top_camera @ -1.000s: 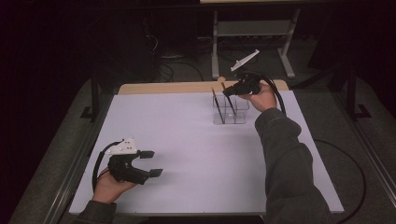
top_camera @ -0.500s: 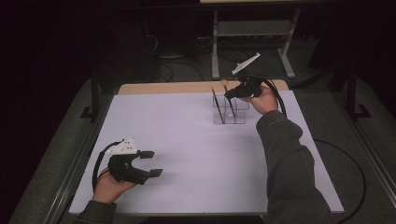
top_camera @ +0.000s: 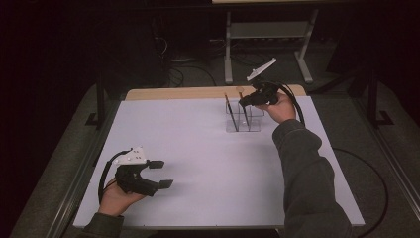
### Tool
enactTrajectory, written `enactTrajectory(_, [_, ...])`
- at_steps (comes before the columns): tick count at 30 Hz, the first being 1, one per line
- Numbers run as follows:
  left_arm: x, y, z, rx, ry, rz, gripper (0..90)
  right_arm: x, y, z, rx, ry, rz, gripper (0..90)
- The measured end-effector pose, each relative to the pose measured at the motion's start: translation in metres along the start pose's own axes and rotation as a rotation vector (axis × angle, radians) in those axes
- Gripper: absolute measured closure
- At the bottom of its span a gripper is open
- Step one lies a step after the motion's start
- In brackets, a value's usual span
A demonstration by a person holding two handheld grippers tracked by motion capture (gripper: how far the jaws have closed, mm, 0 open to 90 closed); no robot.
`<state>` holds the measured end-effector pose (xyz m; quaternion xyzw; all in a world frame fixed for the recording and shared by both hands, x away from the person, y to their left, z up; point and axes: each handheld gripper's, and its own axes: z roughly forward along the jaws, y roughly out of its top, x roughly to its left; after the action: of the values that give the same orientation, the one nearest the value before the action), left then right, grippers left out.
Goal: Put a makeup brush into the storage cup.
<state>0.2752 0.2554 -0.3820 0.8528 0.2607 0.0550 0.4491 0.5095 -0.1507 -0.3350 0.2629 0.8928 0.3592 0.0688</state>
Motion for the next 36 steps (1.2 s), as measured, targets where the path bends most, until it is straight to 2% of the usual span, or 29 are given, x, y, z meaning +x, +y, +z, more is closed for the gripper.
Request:
enactTrajectory(3, [0.0, 0.0, 0.001, 0.0, -0.004, -0.005, 23.5, 0.0, -0.003, 0.001, 0.002, 0.002, 0.019, 81.6])
enactTrajectory(4, [-0.001, 0.0, 0.001, -0.003, -0.004, -0.007, 23.5, -0.001, -0.004, 0.002, 0.004, 0.0, 0.01, 81.7])
enactTrajectory(10, [-0.001, 0.0, 0.001, -0.003, -0.004, -0.008, 23.5, -0.002, -0.007, 0.003, 0.007, 0.003, 0.019, 81.0])
enactTrajectory(12, [-0.001, 0.0, 0.001, -0.001, -0.004, -0.006, 23.5, -0.003, -0.008, 0.003, 0.009, 0.011, 0.036, 76.9])
enactTrajectory(16, [-0.001, 0.001, 0.001, -0.003, -0.01, -0.005, 23.5, -0.002, -0.008, 0.003, 0.009, 0.012, 0.074, 74.1])
enactTrajectory(22, [-0.001, 0.002, 0.002, 0.005, -0.009, 0.007, 23.5, -0.001, -0.011, 0.001, 0.003, 0.01, 0.08, 72.6])
enactTrajectory(29, [-0.001, 0.002, 0.003, 0.007, -0.008, 0.002, 23.5, 0.002, -0.017, -0.002, -0.01, 0.018, 0.082, 69.7])
enactTrajectory(35, [-0.002, 0.002, 0.004, 0.004, -0.01, -0.002, 23.3, 0.003, -0.025, -0.005, -0.023, 0.026, 0.114, 64.2])
enactTrajectory(36, [-0.002, 0.002, 0.004, 0.004, -0.01, 0.001, 23.2, 0.002, -0.026, -0.006, -0.032, 0.022, 0.102, 63.3])
